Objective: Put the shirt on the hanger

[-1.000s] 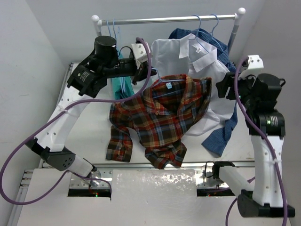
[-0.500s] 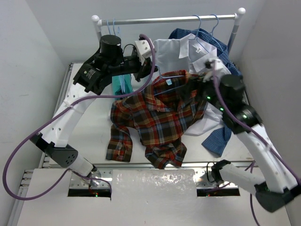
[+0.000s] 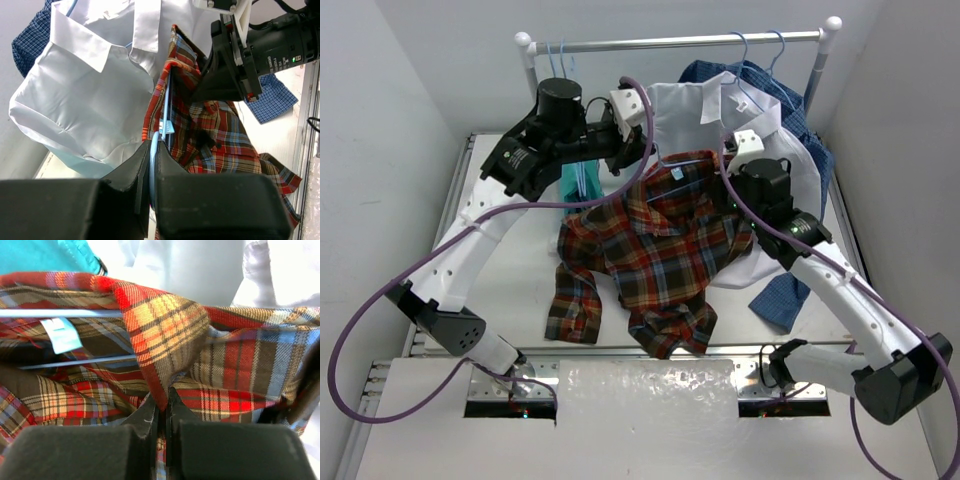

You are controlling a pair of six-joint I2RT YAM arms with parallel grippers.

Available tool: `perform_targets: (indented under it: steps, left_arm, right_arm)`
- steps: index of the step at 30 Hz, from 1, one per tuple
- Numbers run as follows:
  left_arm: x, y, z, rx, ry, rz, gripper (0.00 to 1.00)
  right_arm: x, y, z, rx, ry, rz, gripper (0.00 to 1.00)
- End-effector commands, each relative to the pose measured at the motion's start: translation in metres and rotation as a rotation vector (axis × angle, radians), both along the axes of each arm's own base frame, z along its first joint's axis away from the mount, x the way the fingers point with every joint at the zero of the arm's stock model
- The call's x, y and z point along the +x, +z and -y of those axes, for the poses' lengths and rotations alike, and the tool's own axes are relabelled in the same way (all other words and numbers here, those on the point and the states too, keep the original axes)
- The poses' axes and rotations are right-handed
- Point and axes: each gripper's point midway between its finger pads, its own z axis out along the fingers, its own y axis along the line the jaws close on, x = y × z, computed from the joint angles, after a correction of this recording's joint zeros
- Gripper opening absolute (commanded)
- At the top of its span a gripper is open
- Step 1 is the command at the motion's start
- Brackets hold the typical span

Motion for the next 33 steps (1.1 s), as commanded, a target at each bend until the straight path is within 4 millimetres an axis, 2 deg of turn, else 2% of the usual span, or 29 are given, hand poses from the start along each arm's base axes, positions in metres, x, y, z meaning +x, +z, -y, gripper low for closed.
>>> perform_targets:
  steps: [1,2,5,6,8,10,11,12,13,14,16,17,18,19,20,21,22,23,24,26,27,30,33]
  left_arm:
    - [-0.003,0.035,-0.002,-0.059,-0.002,0.121,0.00]
    - [-0.002,0.032,-0.003,-0.054,0.002,0.119,0.00]
    - [0.001,0.025,-0.002,-0.040,0.007,0.112,0.00]
    - [0.001,0.022,-0.003,-0.038,0.006,0.108,0.00]
    - [0.001,0.020,-0.003,-0.033,0.007,0.107,0.00]
    - [0.001,0.018,-0.003,-0.029,0.010,0.106,0.00]
    - [0.001,0.018,-0.004,-0.024,0.010,0.109,0.00]
    - [0.001,0.019,-0.005,-0.022,0.010,0.116,0.00]
    - [0.001,0.019,-0.006,-0.015,0.011,0.121,0.00]
    - [0.000,0.016,-0.008,0.002,0.007,0.131,0.00]
    - [-0.001,0.013,-0.009,0.023,-0.001,0.140,0.00]
    - [-0.002,0.010,-0.011,0.045,-0.010,0.153,0.00]
    - [-0.004,0.006,-0.012,0.059,-0.021,0.156,0.00]
    - [-0.007,0.004,-0.010,0.067,-0.048,0.160,0.00]
    - [-0.011,0.001,-0.010,0.089,-0.076,0.171,0.00]
    - [-0.014,-0.001,-0.010,0.097,-0.096,0.174,0.00]
    - [-0.021,0.000,-0.007,0.094,-0.142,0.178,0.00]
    - [-0.026,-0.003,-0.006,0.108,-0.175,0.184,0.00]
    - [-0.029,-0.004,-0.006,0.113,-0.197,0.186,0.00]
    - [-0.039,-0.004,-0.003,0.115,-0.254,0.185,0.00]
    - [-0.041,-0.004,-0.003,0.115,-0.266,0.183,0.00]
    - [-0.048,-0.005,-0.004,0.122,-0.290,0.187,0.00]
    - [-0.051,0.000,-0.004,0.110,-0.298,0.192,0.00]
  right_arm:
    - [0.009,0.023,-0.020,-0.045,0.093,0.127,0.00]
    - [0.007,0.021,-0.032,-0.066,0.156,0.131,0.00]
    - [-0.024,0.012,-0.086,-0.138,0.454,0.166,0.00]
    - [-0.030,0.011,-0.093,-0.144,0.502,0.167,0.00]
    - [-0.037,0.006,-0.099,-0.171,0.563,0.170,0.00]
    - [-0.036,0.004,-0.094,-0.190,0.541,0.160,0.00]
    - [-0.035,0.005,-0.085,-0.205,0.506,0.156,0.01]
    - [-0.034,0.006,-0.078,-0.222,0.488,0.164,0.12]
    - [-0.032,0.005,-0.069,-0.227,0.466,0.163,0.40]
    - [-0.037,0.012,-0.063,-0.217,0.468,0.178,0.54]
    - [-0.042,0.020,-0.054,-0.208,0.486,0.196,0.79]
    - [-0.050,0.022,-0.051,-0.190,0.541,0.185,0.83]
    - [-0.056,0.040,-0.047,-0.201,0.577,0.233,0.84]
    - [-0.062,0.039,-0.039,-0.215,0.597,0.204,0.85]
    - [-0.066,0.046,-0.038,-0.224,0.621,0.212,0.84]
    - [-0.067,0.062,-0.037,-0.255,0.651,0.249,0.82]
    - [-0.070,0.054,-0.032,-0.285,0.663,0.193,0.78]
    - [-0.069,0.054,-0.029,-0.309,0.668,0.173,0.66]
    - [-0.060,0.055,-0.028,-0.353,0.674,0.162,0.60]
    - [-0.057,0.045,-0.021,-0.394,0.674,0.109,0.49]
    - [-0.053,0.043,-0.019,-0.420,0.683,0.116,0.48]
    - [-0.044,0.033,-0.013,-0.486,0.696,0.118,0.62]
    - [-0.039,0.031,-0.014,-0.513,0.739,0.133,0.68]
